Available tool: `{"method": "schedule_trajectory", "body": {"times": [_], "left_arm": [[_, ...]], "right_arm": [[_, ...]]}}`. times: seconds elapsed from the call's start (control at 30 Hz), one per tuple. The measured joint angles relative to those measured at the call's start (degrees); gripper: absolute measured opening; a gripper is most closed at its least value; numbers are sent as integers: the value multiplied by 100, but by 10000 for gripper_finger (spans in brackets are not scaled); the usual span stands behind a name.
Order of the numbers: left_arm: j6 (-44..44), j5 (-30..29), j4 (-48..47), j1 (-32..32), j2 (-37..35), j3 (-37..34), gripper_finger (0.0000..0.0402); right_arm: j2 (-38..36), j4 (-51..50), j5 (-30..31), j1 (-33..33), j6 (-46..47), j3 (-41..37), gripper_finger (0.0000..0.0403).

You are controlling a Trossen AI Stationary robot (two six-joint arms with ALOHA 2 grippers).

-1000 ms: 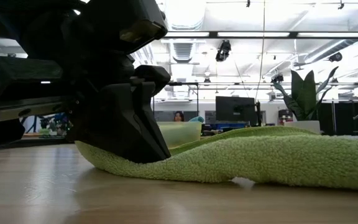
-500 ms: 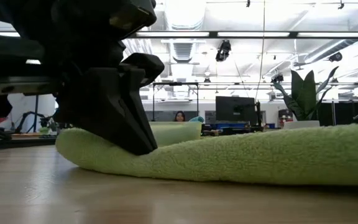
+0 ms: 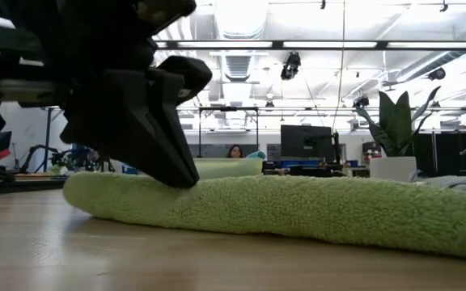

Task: Roll microfiber towels into tight, uniform cylinder then place into a basket
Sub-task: Roll the green towel

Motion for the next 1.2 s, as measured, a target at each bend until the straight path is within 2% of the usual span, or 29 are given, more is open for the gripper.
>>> {"method": "schedule_trajectory", "body": {"times": [0.17,0.3,0.43,0.53,0.7,0.83,1.2], "left_arm": [[339,-55,30,-81,-105,42,5],[1052,-103,106,-253,-125,93,6],[1326,-103,444,-435,-125,101,6],[1354,-116,512,-581,-125,98,6],[1406,-319,562,-663,-115,81,6],[1893,-459,1124,-639,132,86,6],[2086,-756,1228,-477,542,400,61]], "right_arm": [[-63,55,206,0,1037,-144,9],[-340,72,374,-11,2266,-354,9],[-705,97,414,-28,3760,-812,9],[-1028,330,439,-27,4436,-1255,9],[-1445,1685,402,-22,4516,-2157,9],[-1544,2693,238,-28,4298,-2702,9],[-1559,2892,152,2,4649,-2964,9]]}}
